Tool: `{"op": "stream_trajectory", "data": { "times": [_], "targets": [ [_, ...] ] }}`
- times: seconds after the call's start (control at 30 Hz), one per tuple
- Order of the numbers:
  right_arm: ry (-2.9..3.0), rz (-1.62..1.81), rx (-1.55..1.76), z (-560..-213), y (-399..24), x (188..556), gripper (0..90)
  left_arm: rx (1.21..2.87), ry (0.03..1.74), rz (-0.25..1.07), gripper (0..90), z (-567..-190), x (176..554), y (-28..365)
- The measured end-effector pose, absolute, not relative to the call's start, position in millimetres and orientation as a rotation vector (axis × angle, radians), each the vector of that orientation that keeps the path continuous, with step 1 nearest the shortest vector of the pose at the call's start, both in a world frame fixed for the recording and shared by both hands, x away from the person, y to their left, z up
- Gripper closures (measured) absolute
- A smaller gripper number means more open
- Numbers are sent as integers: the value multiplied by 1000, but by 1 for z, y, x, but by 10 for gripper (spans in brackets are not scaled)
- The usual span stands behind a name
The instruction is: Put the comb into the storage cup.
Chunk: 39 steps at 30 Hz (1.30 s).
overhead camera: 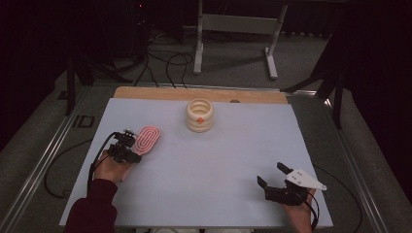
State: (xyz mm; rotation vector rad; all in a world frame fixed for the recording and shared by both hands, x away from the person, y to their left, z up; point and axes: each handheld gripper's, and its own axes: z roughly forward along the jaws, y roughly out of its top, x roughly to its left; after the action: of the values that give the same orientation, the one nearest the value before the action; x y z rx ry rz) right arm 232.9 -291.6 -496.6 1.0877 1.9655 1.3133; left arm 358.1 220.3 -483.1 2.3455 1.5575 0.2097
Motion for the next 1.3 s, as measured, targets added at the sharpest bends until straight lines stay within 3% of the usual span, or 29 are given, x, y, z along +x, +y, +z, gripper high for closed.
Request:
{"op": "stream_trajectory", "data": {
  "times": [1.3],
  "targets": [
    [1972, 1315, 1090, -497, -291, 233, 93, 2272, 1468, 313, 699, -454, 353, 218]
  ]
}}
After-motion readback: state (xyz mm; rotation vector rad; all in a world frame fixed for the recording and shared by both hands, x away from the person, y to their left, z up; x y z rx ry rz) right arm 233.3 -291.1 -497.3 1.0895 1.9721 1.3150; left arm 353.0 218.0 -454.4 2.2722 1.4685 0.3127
